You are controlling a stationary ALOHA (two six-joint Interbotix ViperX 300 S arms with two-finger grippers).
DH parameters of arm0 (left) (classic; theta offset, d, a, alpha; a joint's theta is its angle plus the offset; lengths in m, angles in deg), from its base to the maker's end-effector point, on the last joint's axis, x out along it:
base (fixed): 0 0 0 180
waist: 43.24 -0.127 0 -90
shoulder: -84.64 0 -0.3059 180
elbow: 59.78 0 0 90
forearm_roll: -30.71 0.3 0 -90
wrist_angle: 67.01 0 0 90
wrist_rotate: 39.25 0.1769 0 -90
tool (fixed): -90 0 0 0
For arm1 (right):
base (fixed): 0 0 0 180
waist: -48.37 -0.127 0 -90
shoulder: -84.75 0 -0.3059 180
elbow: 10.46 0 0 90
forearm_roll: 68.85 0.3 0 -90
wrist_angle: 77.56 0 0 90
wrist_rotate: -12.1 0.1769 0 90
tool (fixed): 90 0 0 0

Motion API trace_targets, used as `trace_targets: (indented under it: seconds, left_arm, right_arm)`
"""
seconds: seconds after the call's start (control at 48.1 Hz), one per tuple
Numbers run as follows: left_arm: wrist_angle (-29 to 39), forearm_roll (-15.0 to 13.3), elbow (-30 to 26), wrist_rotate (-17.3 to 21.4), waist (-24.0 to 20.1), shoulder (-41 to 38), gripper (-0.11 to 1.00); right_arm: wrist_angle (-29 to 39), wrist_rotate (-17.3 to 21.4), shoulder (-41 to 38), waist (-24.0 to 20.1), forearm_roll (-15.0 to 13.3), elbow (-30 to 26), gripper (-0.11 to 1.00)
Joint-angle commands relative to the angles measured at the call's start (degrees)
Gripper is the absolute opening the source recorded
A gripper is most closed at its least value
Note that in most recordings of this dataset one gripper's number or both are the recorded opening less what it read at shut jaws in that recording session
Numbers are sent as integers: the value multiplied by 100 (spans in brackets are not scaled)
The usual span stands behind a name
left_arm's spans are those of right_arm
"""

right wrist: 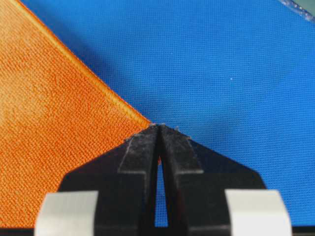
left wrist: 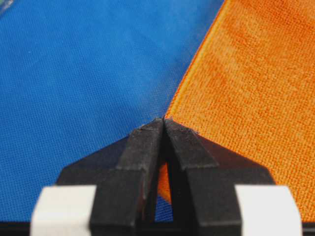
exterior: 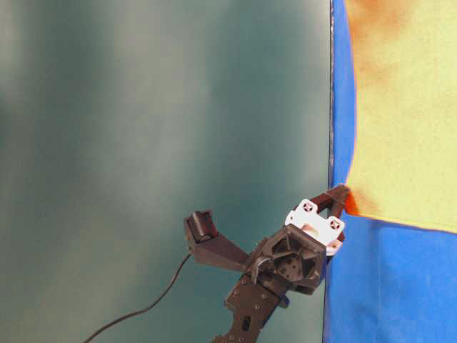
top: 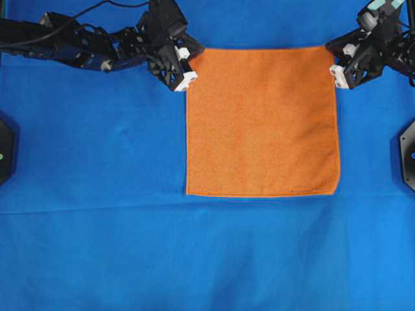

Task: Fold the orange towel.
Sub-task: 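Pull both held corners down toward the bottom edge, folding the towel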

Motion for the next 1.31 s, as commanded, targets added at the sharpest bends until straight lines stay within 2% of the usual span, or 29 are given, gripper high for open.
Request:
trace_targets:
  seconds: [0.0, 0.125, 0.312, 0.437, 0.603, 0.79, 0.936, 1.123, 1.29]
  left_arm:
    - [0, 18, -53, 18, -35, 237, 1]
    - [35, 18, -62, 44, -35, 272, 1]
    - [237, 18, -70, 396, 18, 466, 1]
    - [501, 18, -62, 475, 167, 659, 1]
    - [914, 18, 18, 483, 501, 940, 1]
    - [1310, 18, 149, 369, 1028, 1116, 1]
    - [1547, 18, 202, 299, 1573, 1125, 1]
    - [1767, 9, 237, 158, 2145, 1107, 1]
    - [1863, 18, 281, -79, 2558, 1099, 1]
  right_arm:
    - [53, 18, 141, -44, 9, -26, 1]
    - [79, 53, 149, -97, 26, -18, 1]
    - [290, 70, 281, -193, 132, 0, 1]
    - [580, 88, 633, -404, 246, 53, 1]
    - [1204, 308, 1310, -853, 334, 229, 1]
    - [2101, 773, 2153, -1617, 334, 396, 1]
    - [2698, 1274, 2646, -2224, 343, 483, 1]
    - [3384, 1854, 2839, -3120, 343, 510, 1]
    - [3533, 2250, 2830, -3981, 343, 510, 1]
